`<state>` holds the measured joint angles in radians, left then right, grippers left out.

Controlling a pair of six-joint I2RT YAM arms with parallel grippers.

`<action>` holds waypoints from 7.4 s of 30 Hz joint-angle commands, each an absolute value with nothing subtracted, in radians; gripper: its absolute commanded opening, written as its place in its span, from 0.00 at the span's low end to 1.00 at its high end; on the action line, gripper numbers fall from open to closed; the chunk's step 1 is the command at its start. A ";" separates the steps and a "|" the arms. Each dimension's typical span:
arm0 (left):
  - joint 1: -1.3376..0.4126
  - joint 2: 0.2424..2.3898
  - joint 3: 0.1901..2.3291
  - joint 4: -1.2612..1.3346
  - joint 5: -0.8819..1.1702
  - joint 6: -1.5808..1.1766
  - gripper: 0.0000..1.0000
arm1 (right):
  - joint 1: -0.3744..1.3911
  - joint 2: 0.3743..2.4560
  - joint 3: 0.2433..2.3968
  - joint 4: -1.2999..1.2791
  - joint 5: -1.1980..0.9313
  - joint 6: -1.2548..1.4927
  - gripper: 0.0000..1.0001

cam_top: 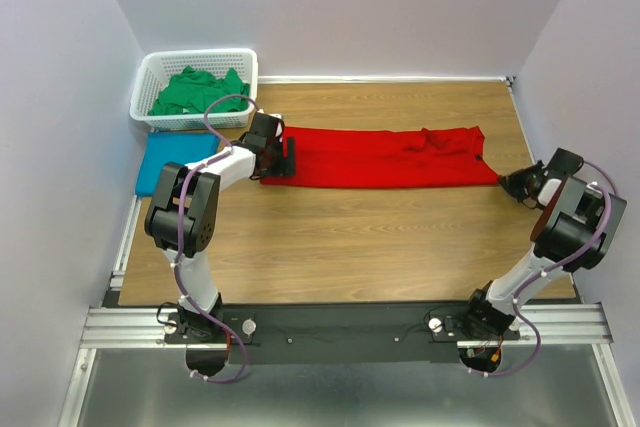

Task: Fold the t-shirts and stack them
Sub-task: Fold the tshirt

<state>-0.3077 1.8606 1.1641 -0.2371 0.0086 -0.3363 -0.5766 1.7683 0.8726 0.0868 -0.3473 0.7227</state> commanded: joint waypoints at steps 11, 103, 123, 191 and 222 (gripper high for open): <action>-0.288 1.827 1.034 -0.379 -0.032 -0.351 0.87 | -0.598 1.712 0.834 0.002 -0.176 0.635 0.19; -0.431 1.414 0.929 -0.130 -0.144 -0.325 0.89 | 0.105 1.663 1.065 -0.046 -0.086 0.732 0.38; -0.825 1.988 1.577 -0.075 -0.161 -0.080 0.90 | -0.072 1.888 1.178 -0.009 -0.339 0.519 0.39; -0.825 2.244 1.789 -0.087 0.038 -0.129 0.60 | -0.072 1.950 1.267 -0.012 -0.238 0.104 0.07; -0.778 2.378 1.861 -0.067 0.069 -1.011 0.55 | -0.072 1.945 1.236 0.052 -0.281 0.153 0.07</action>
<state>-0.7780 2.3413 1.8252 -0.0898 0.0532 -0.9241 -0.0692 1.9816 1.2526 0.0223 -0.2718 0.1478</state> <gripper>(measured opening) 0.557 0.069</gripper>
